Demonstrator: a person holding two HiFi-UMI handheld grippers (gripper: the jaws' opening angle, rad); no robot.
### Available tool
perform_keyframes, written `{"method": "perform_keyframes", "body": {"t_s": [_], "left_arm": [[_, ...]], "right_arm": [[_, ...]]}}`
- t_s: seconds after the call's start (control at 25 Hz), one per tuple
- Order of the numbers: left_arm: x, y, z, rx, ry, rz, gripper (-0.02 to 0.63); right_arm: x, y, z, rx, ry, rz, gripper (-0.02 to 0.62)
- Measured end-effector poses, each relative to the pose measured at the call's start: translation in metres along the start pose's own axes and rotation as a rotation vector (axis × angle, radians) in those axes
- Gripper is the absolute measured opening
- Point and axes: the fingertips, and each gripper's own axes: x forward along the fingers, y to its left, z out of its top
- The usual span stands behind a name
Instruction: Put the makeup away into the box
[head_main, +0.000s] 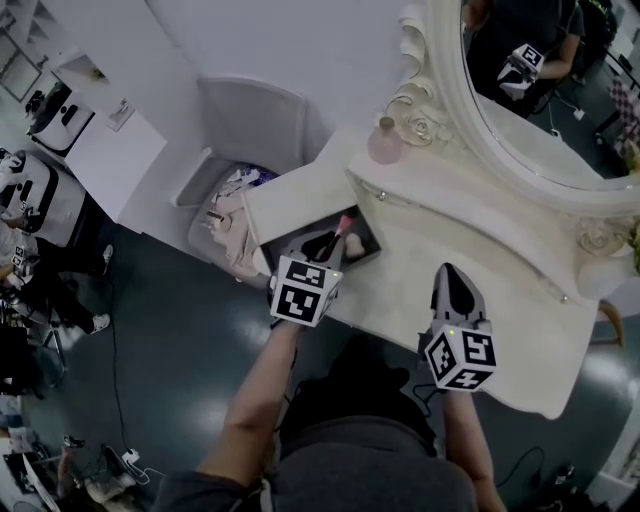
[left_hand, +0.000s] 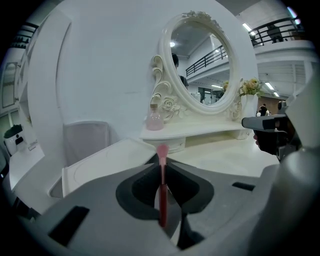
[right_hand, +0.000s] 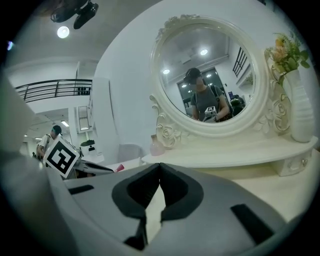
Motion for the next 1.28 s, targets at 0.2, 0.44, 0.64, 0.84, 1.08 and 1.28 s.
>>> {"method": "perform_keyframes", "body": {"t_s": [0.2, 0.44, 0.64, 0.84, 1.08, 1.28], "left_arm": [[0.006, 0.011, -0.013, -0.002, 0.048, -0.017, 0.048], [0.013, 0.019, -0.033, 0.005, 0.116, -0.038, 0.048], [0.024, 0.024, -0.048, 0.026, 0.171, -0.062, 0.048], [0.032, 0.027, -0.057, 0.026, 0.2, -0.076, 0.048], [0.042, 0.03, -0.067, 0.017, 0.246, -0.086, 0.048], [0.047, 0.031, -0.071, 0.01, 0.278, -0.095, 0.048]], "right_arm": [[0.014, 0.012, -0.002, -0.004, 0.014, 0.014, 0.004], [0.026, 0.018, -0.005, -0.006, 0.032, 0.014, 0.003], [0.035, 0.022, -0.007, -0.007, 0.042, 0.01, 0.004], [0.041, 0.023, -0.008, -0.01, 0.049, 0.002, 0.003], [0.046, 0.02, -0.009, -0.009, 0.054, -0.012, 0.003], [0.048, 0.018, -0.007, -0.01, 0.053, -0.022, 0.003]]}}
